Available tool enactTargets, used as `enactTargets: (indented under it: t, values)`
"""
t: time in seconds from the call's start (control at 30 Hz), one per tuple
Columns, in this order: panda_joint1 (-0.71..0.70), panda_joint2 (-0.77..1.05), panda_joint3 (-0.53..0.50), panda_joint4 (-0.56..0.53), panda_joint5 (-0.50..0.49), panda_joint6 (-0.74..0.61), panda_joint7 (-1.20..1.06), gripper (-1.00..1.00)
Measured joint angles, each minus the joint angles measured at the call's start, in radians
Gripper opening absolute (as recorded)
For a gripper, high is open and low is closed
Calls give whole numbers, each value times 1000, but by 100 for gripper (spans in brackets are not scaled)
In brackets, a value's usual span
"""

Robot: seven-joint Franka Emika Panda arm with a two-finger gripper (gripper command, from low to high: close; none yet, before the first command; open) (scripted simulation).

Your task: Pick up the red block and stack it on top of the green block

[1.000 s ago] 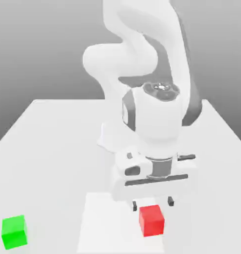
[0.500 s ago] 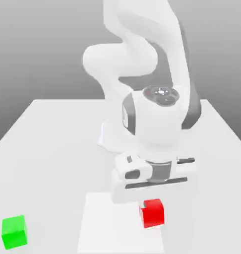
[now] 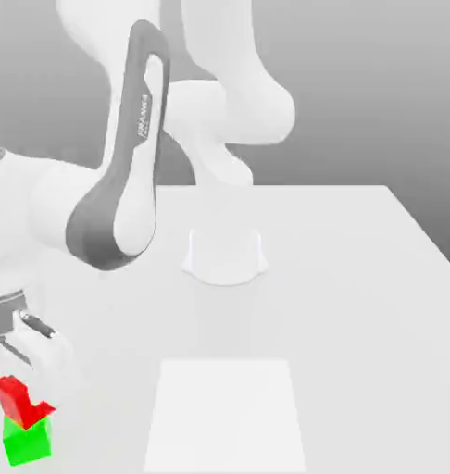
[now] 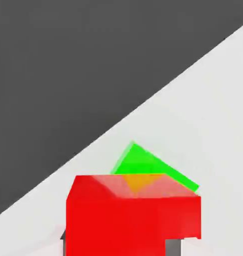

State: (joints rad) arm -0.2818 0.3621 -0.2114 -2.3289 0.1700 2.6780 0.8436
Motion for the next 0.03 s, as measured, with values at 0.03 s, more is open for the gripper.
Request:
enactTargets:
  t: [0.03]
  values:
    - [0, 0, 0, 0, 0, 0, 0, 100]
